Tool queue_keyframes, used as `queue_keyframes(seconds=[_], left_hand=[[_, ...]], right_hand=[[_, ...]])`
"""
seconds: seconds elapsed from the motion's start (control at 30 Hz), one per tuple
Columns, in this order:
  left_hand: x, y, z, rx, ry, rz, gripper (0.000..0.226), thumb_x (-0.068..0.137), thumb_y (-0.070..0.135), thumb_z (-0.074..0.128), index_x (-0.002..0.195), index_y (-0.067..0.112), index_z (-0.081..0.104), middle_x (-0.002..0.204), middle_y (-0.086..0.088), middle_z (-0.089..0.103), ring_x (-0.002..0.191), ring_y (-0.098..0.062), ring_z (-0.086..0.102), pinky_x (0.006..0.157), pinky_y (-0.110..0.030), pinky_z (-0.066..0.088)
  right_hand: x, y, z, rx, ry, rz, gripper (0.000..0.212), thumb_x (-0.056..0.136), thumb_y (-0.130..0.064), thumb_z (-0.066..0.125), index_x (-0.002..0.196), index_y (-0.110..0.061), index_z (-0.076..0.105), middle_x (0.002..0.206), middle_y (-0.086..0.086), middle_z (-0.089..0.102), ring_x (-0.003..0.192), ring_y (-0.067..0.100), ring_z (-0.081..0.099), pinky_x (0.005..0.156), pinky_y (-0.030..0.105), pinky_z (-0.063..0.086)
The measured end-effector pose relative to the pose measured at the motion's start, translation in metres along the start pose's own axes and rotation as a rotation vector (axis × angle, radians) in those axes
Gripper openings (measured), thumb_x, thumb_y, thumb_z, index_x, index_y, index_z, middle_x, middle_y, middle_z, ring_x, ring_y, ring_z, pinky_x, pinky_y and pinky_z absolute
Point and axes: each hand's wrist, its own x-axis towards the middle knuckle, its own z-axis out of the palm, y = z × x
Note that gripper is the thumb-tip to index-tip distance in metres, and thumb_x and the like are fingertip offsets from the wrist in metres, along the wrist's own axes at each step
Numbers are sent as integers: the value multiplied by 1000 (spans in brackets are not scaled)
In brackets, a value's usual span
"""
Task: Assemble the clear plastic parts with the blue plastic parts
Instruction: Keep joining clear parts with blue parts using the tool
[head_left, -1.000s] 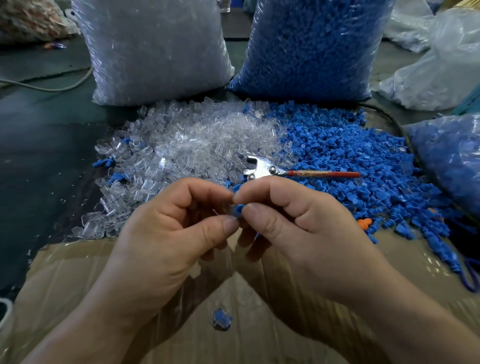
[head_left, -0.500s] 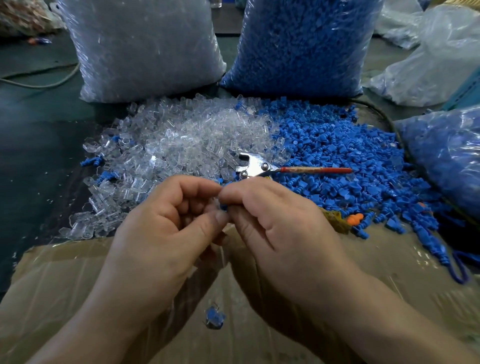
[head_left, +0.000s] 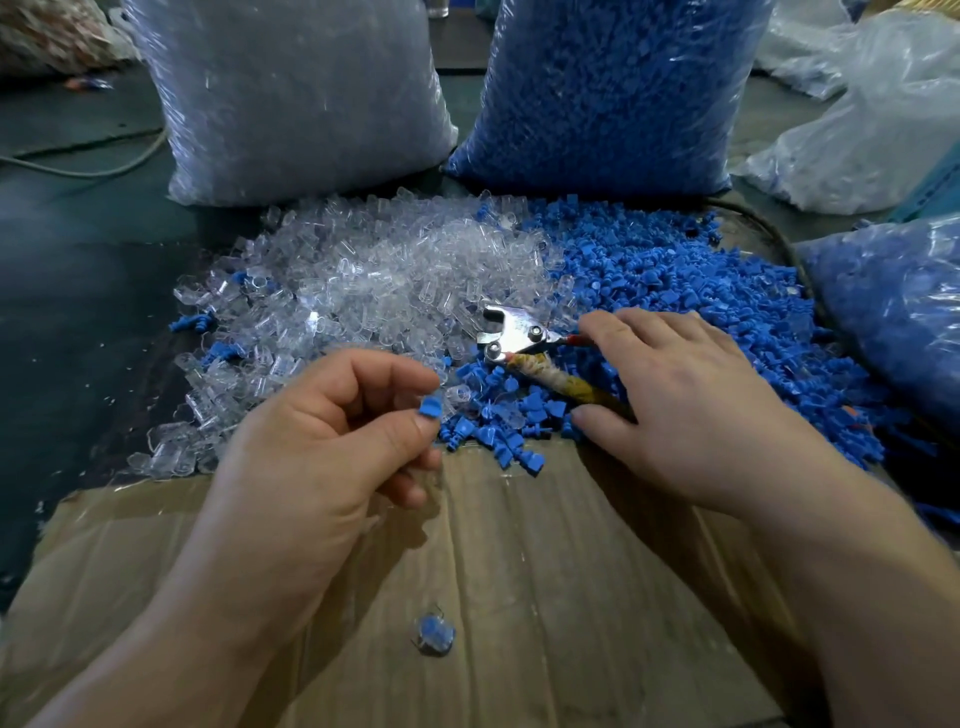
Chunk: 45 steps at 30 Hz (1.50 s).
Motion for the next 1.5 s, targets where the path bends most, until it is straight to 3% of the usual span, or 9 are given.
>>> queue_keyframes(seconds=[0.1,0.2,0.33,0.4,0.7,0.83,0.93,1.13,1.5], left_hand=[[1,1,-1,-5,14,-23,26,63,13,82,83,28,76,69,1,67,58,-12,66,46,-20,51],[3,1,-4,-47,33,-53,19,61,22,73,78,28,75,67,-2,67,56,-14,65,46,-19,51],[3,-2,-7,-40,-7,-61,24,62,12,83,79,27,74,70,-1,68,61,-16,67,49,-22,52],[4,-4,-8,-36,-1,-59,23,66,7,76,78,27,74,70,0,67,61,-15,66,49,-22,52],[6,-4,-10,-54,41,-37,20,72,12,69,78,31,73,71,1,68,64,-15,67,50,-20,52],[4,-1,-10,-59,75,-9,19,72,17,81,79,33,73,71,-1,69,65,-16,68,51,-21,53],[4,-1,-11,-35,91,17,13,70,26,74,80,34,72,75,-2,71,68,-18,70,53,-22,54],[6,-3,-11,-26,100,55,16,74,18,70,80,33,71,74,-2,70,67,-18,69,51,-22,53],[3,-1,-11,14,38,88,18,76,12,68,84,28,71,75,-5,70,61,-13,65,52,-21,53]], right_hand=[[2,2,-5,5,-6,-16,76,79,-70,36,146,-37,21,143,-8,40,129,23,32,110,41,27],[0,9,-7,8,-21,-18,76,78,-68,41,145,-37,22,140,-9,41,127,23,32,109,42,32],[4,6,-2,-33,24,-19,68,82,-49,59,141,-34,29,128,-6,50,121,24,33,103,42,35],[8,1,0,-45,62,-3,65,79,-46,61,137,-33,35,119,-5,53,117,24,35,97,42,34],[0,-3,-11,261,369,80,53,79,-39,47,129,-25,45,102,-5,49,94,17,45,78,33,30],[-14,-15,-19,285,358,-36,43,78,-43,48,118,-27,52,89,-8,55,73,12,51,60,30,37],[-22,-17,-20,280,307,-156,42,76,-41,53,116,-29,56,87,-8,60,71,13,55,61,33,47],[-24,-17,-15,267,235,-261,56,73,-44,47,125,-25,57,104,-7,63,93,18,60,76,39,52],[-22,-18,-11,233,174,-320,62,73,-47,47,131,-26,54,116,-10,60,105,15,56,87,34,50]])
